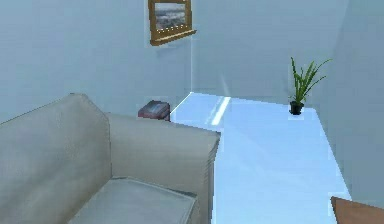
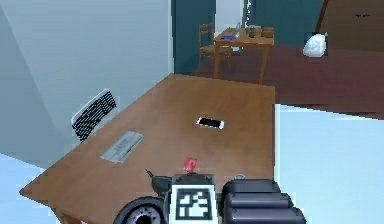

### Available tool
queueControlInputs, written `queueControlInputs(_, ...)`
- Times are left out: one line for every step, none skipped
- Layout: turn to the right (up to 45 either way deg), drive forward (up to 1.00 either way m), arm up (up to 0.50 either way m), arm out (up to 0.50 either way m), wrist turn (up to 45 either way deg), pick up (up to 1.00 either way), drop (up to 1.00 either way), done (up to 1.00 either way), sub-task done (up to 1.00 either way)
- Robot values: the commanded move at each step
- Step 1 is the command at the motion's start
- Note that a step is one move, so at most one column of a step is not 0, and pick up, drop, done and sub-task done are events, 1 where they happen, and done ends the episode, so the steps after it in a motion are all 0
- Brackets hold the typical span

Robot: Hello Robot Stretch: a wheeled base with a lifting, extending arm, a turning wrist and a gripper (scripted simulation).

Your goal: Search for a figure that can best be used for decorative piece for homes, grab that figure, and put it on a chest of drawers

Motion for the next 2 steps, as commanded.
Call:
queueControlInputs(0.0,0.00,0.00,0.10,0.0,0.00,0.00,0.00,0.00)
queueControlInputs(0.0,0.00,0.00,0.00,45.0,0.00,0.00,0.00,0.00)
